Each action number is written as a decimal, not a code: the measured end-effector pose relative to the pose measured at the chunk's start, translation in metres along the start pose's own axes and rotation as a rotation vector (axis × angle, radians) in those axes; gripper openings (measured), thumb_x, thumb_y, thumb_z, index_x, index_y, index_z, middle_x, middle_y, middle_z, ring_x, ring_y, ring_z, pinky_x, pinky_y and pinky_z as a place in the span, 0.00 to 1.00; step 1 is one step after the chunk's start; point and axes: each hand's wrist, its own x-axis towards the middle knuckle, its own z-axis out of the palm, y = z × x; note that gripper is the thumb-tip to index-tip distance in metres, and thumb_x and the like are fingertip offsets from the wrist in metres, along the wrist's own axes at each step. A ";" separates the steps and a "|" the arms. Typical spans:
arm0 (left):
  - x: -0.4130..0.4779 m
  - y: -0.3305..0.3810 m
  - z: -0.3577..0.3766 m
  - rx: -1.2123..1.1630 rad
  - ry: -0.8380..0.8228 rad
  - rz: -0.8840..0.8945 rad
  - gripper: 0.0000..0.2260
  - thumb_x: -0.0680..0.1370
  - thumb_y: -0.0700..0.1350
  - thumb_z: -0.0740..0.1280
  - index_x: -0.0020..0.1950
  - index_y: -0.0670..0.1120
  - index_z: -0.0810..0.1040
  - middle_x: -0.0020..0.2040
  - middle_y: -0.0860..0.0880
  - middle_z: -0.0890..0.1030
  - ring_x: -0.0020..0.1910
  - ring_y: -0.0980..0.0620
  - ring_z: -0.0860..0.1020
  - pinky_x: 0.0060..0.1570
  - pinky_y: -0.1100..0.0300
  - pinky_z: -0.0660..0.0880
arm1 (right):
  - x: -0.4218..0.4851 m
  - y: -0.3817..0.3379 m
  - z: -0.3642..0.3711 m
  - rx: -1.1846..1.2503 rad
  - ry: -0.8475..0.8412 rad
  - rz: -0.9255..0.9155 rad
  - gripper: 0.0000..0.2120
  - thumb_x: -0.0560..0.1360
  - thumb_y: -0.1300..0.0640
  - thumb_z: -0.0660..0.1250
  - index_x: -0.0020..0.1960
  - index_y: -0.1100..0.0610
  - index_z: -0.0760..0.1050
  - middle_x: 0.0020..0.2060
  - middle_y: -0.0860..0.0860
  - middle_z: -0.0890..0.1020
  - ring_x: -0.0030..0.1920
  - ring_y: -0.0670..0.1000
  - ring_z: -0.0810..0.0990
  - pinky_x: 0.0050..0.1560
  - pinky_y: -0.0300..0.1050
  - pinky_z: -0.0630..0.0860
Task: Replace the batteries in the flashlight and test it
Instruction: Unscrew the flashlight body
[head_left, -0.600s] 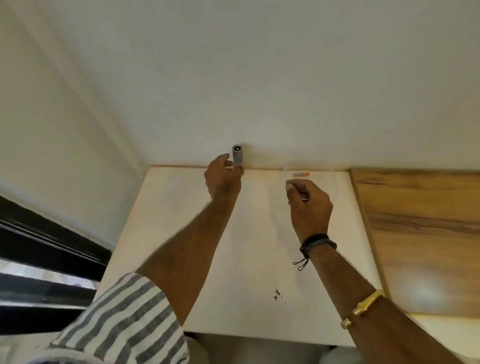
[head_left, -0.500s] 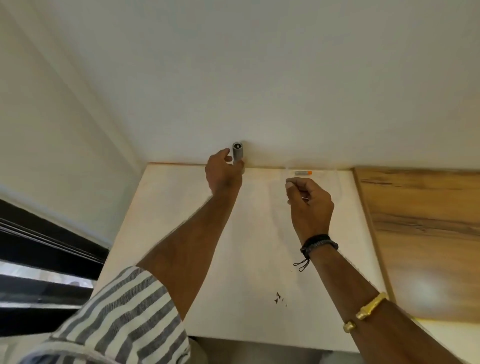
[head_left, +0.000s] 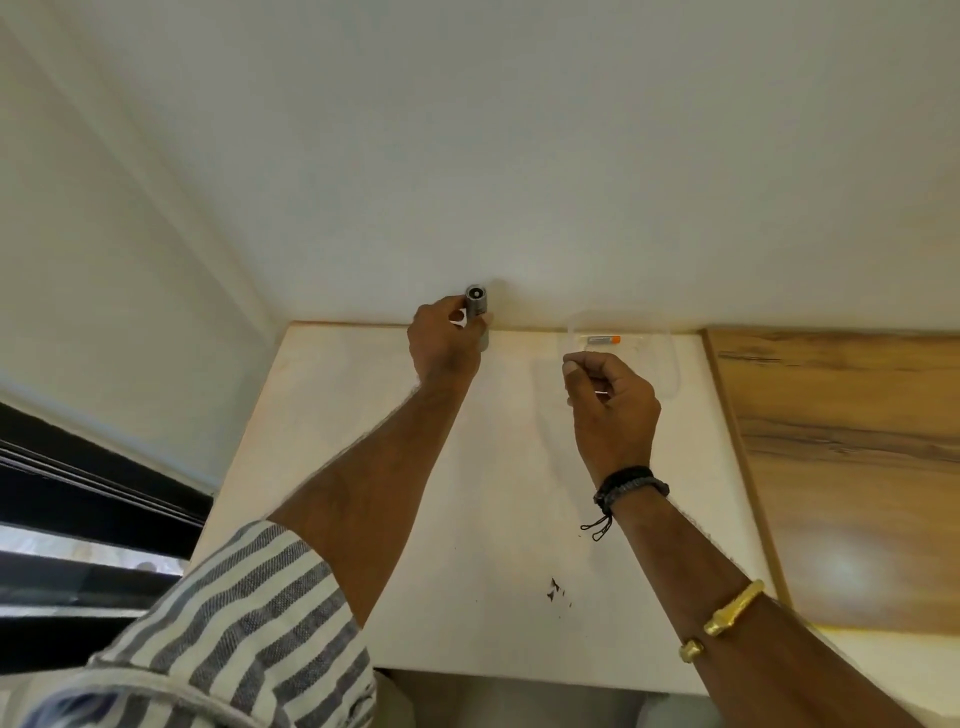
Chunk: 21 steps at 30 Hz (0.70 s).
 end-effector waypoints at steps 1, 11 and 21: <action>-0.005 0.002 -0.003 -0.004 -0.007 0.002 0.14 0.72 0.53 0.75 0.55 0.48 0.84 0.50 0.51 0.83 0.46 0.54 0.79 0.38 0.68 0.67 | -0.003 -0.002 -0.002 0.002 0.004 -0.004 0.05 0.79 0.61 0.69 0.52 0.56 0.84 0.45 0.54 0.86 0.46 0.55 0.84 0.50 0.57 0.83; -0.122 0.002 -0.042 -0.135 -0.115 0.018 0.09 0.75 0.51 0.73 0.52 0.50 0.82 0.48 0.55 0.84 0.48 0.57 0.81 0.47 0.66 0.73 | -0.060 -0.026 -0.038 0.012 0.023 -0.037 0.06 0.78 0.60 0.70 0.54 0.58 0.84 0.46 0.51 0.86 0.47 0.54 0.84 0.52 0.59 0.83; -0.242 -0.024 -0.076 -0.152 -0.180 0.166 0.06 0.79 0.48 0.68 0.56 0.52 0.76 0.45 0.66 0.80 0.48 0.72 0.77 0.45 0.79 0.70 | -0.143 -0.013 -0.082 0.068 -0.028 0.021 0.05 0.78 0.60 0.71 0.52 0.56 0.84 0.45 0.52 0.86 0.45 0.54 0.84 0.41 0.53 0.85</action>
